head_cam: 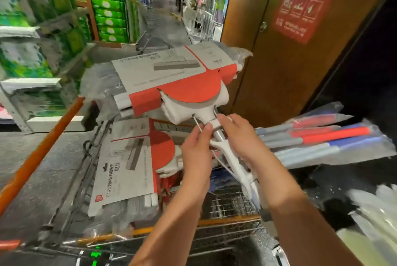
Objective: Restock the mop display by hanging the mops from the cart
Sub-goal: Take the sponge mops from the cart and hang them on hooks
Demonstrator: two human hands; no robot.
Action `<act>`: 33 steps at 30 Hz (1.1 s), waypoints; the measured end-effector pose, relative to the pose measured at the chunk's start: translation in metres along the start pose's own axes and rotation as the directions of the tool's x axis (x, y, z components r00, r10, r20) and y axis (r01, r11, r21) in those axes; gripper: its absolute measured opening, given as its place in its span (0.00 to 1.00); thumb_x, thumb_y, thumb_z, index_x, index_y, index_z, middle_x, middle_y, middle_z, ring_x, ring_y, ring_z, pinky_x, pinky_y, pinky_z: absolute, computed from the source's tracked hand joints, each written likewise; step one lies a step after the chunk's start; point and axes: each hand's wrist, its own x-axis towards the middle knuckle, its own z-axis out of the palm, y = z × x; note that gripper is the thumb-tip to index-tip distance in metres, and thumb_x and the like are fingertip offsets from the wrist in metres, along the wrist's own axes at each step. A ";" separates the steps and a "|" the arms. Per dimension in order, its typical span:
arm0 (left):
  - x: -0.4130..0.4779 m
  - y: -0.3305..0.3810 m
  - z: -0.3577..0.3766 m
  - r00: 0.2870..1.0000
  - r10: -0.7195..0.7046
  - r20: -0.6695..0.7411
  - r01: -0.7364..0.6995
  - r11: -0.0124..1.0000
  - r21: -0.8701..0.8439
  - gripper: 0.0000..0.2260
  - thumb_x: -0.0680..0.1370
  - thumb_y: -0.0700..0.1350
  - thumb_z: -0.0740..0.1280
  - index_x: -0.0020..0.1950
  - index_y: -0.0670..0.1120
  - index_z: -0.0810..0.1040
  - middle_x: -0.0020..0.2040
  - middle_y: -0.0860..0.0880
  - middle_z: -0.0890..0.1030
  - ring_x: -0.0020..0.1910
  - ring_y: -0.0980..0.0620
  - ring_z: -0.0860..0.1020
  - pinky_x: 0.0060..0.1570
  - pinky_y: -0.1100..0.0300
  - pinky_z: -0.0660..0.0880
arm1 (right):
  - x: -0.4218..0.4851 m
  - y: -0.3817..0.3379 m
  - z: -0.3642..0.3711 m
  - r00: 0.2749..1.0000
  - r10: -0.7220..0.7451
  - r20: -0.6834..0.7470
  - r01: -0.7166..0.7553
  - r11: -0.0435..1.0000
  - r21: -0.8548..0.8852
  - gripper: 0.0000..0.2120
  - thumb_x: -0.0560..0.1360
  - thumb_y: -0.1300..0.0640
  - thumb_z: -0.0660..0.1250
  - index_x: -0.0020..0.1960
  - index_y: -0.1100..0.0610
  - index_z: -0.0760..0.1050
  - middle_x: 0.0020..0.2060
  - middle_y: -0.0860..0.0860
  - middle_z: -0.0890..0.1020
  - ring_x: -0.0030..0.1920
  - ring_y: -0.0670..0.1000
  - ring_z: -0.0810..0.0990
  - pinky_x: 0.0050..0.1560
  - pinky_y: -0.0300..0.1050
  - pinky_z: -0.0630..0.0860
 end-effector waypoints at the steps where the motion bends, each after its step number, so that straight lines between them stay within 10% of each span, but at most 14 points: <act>1: -0.005 -0.002 0.005 0.999 -0.017 0.037 0.017 1.000 0.001 0.08 0.81 0.44 0.63 0.52 0.50 0.82 0.45 0.52 0.85 0.45 0.55 0.82 0.40 0.64 0.76 | -0.007 0.004 -0.006 0.999 0.023 -0.039 -0.022 1.000 0.022 0.15 0.81 0.45 0.58 0.50 0.57 0.73 0.40 0.47 0.76 0.41 0.46 0.74 0.38 0.42 0.66; 10: -0.078 -0.037 0.081 0.923 -0.167 0.347 0.169 0.985 0.026 0.08 0.81 0.45 0.63 0.55 0.50 0.82 0.48 0.52 0.84 0.48 0.53 0.81 0.49 0.56 0.77 | -0.101 0.035 -0.093 0.904 0.179 -0.389 -0.144 0.983 0.118 0.14 0.79 0.47 0.61 0.50 0.58 0.76 0.44 0.52 0.80 0.47 0.52 0.79 0.49 0.48 0.73; 15: -0.155 -0.048 0.135 0.841 -0.197 0.505 0.217 0.976 0.018 0.09 0.80 0.42 0.63 0.54 0.44 0.81 0.37 0.52 0.80 0.36 0.54 0.77 0.35 0.60 0.73 | -0.192 0.041 -0.162 0.823 0.230 -0.519 -0.125 0.965 0.229 0.08 0.80 0.57 0.61 0.48 0.58 0.78 0.38 0.49 0.81 0.33 0.38 0.79 0.33 0.31 0.73; 20: -0.248 -0.049 0.176 0.722 -0.189 0.665 0.245 0.970 0.010 0.09 0.80 0.40 0.63 0.47 0.48 0.83 0.40 0.52 0.83 0.41 0.55 0.78 0.43 0.60 0.74 | -0.298 0.044 -0.218 0.768 0.346 -0.540 -0.151 0.916 0.372 0.13 0.81 0.56 0.60 0.42 0.55 0.81 0.34 0.50 0.85 0.33 0.46 0.82 0.37 0.37 0.76; 26: -0.361 -0.052 0.204 0.581 -0.246 0.776 0.286 0.954 0.088 0.09 0.80 0.41 0.63 0.43 0.45 0.80 0.37 0.50 0.79 0.37 0.55 0.74 0.37 0.63 0.71 | -0.412 0.056 -0.250 0.540 0.328 -0.775 -0.116 0.941 0.318 0.14 0.80 0.57 0.60 0.42 0.57 0.81 0.35 0.51 0.85 0.36 0.47 0.82 0.39 0.40 0.76; 33: -0.452 -0.055 0.223 0.419 -0.390 0.820 0.483 0.861 0.163 0.13 0.80 0.43 0.64 0.64 0.44 0.78 0.56 0.47 0.83 0.52 0.51 0.80 0.53 0.57 0.75 | -0.494 0.051 -0.280 0.248 0.270 -0.930 -0.019 0.962 0.274 0.18 0.81 0.59 0.59 0.35 0.55 0.79 0.29 0.49 0.81 0.30 0.46 0.77 0.33 0.41 0.71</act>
